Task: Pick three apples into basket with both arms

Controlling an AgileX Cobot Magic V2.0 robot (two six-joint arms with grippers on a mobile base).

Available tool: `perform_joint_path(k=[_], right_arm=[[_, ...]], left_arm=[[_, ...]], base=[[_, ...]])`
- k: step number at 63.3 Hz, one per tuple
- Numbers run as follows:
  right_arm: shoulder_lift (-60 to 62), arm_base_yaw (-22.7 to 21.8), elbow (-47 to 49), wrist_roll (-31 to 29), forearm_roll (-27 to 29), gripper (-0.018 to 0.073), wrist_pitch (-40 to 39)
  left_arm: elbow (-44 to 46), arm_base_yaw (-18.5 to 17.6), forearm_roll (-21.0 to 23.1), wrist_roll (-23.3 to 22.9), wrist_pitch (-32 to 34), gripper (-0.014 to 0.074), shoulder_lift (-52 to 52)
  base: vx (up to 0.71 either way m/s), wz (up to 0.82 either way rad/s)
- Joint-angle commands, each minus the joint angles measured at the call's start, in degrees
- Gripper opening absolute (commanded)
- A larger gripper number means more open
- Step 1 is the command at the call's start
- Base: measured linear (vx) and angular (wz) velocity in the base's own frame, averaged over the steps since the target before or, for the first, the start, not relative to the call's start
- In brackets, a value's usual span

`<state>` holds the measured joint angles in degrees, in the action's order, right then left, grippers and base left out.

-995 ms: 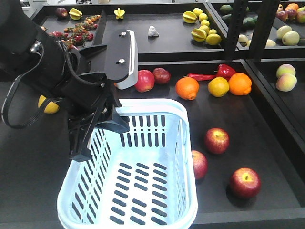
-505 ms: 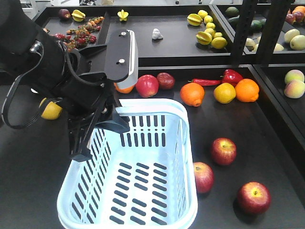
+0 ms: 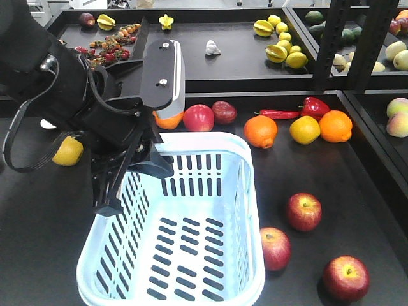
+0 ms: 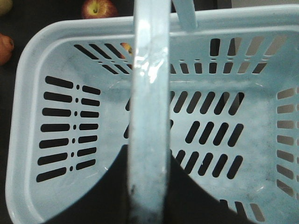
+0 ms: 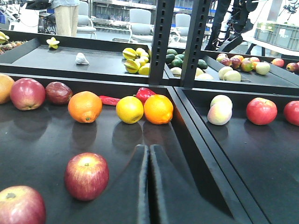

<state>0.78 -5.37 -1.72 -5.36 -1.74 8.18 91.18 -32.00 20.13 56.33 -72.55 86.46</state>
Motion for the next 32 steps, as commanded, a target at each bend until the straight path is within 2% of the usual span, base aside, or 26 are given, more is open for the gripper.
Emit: perform_joint_path(k=[1,32], right_arm=[[-0.19,-0.15,-0.52,-0.25,-0.19,-0.0009,-4.38],[-0.19,-0.15,-0.52,-0.25,-0.19,-0.0009,-4.38]], left_arm=[[1.76,-0.13,2.45,-0.47,2.75,-0.0006,-2.29],[1.76,-0.13,2.45,-0.47,2.75,-0.0006,-2.29]], base=[[0.06,0.0],[0.04,0.01]])
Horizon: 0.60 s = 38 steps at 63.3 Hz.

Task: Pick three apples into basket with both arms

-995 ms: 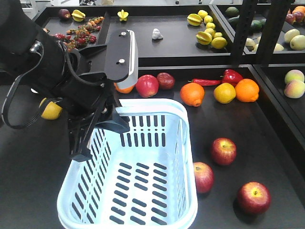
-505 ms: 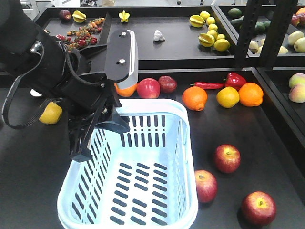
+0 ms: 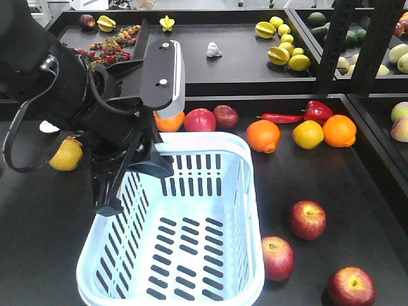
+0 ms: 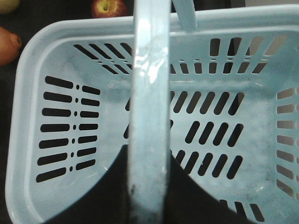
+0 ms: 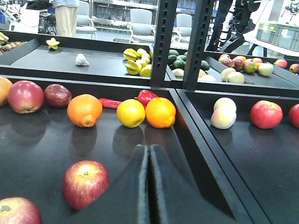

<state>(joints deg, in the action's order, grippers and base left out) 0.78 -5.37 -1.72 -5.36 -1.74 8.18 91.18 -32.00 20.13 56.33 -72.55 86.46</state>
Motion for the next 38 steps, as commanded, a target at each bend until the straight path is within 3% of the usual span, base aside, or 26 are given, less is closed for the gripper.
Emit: perform_joint_path(k=[1,38], right_arm=[[-0.19,-0.15,-0.52,-0.25,-0.19,-0.0009,-4.38],[-0.19,-0.15,-0.52,-0.25,-0.19,-0.0009,-4.38]], left_arm=[[1.76,-0.13,2.45,-0.47,2.75,-0.0006,-2.29],[1.76,-0.13,2.45,-0.47,2.75,-0.0006,-2.29]], base=[[0.03,0.01],[0.0,0.0]])
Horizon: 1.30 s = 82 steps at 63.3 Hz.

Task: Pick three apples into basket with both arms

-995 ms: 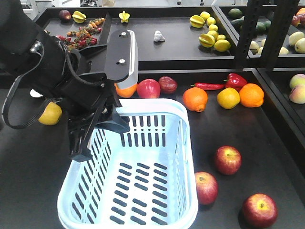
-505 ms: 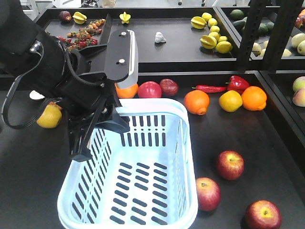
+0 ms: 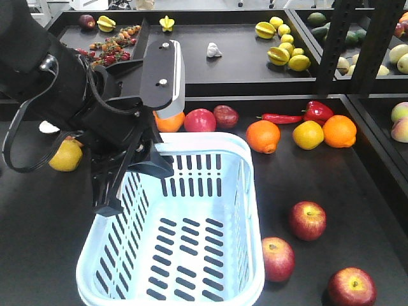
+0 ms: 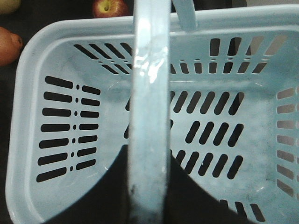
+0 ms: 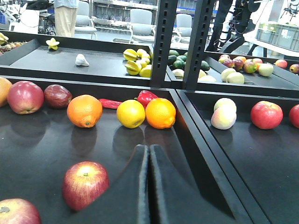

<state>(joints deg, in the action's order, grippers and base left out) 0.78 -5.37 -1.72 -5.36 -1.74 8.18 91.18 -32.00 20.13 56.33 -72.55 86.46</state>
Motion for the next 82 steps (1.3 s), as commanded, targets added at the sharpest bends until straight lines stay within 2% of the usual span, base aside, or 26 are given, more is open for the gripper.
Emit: perform_joint_path(k=[1,82], right_arm=[[-0.19,-0.15,-0.52,-0.25,-0.19,-0.0009,-4.38],[-0.19,-0.15,-0.52,-0.25,-0.19,-0.0009,-4.38]], left_arm=[[1.76,-0.13,2.45,-0.47,2.75,-0.0006,-2.29],[1.76,-0.13,2.45,-0.47,2.75,-0.0006,-2.29]], base=[[0.0,0.0],[0.0,0.0]])
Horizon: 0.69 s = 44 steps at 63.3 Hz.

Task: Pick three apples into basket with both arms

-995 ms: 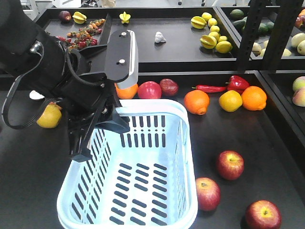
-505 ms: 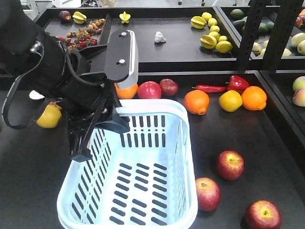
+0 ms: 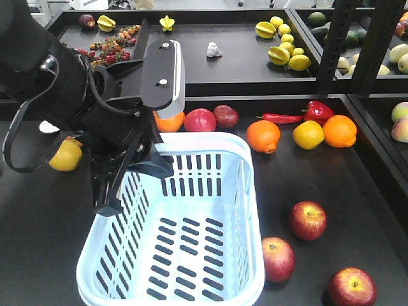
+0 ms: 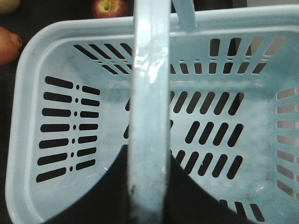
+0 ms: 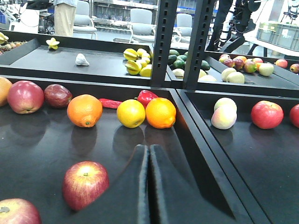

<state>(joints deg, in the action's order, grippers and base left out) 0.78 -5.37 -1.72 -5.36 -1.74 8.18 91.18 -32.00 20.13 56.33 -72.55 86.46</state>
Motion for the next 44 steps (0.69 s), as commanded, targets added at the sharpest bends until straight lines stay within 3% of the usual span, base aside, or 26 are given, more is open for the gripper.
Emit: perform_joint_path(k=[1,35,44], right_arm=[[-0.19,-0.15,-0.52,-0.25,-0.19,-0.0009,-4.38],[-0.19,-0.15,-0.52,-0.25,-0.19,-0.0009,-4.38],[-0.19,-0.15,-0.52,-0.25,-0.19,-0.0009,-4.38]], left_arm=[[1.76,-0.13,2.45,-0.47,2.75,-0.0006,-2.29],[1.76,-0.13,2.33,-0.58,3.02,-0.0006,-0.08],[1.76,-0.13,2.17,-0.58,6.09,-0.0006,3.73]], base=[[0.0,0.0],[0.0,0.0],[0.0,0.0]])
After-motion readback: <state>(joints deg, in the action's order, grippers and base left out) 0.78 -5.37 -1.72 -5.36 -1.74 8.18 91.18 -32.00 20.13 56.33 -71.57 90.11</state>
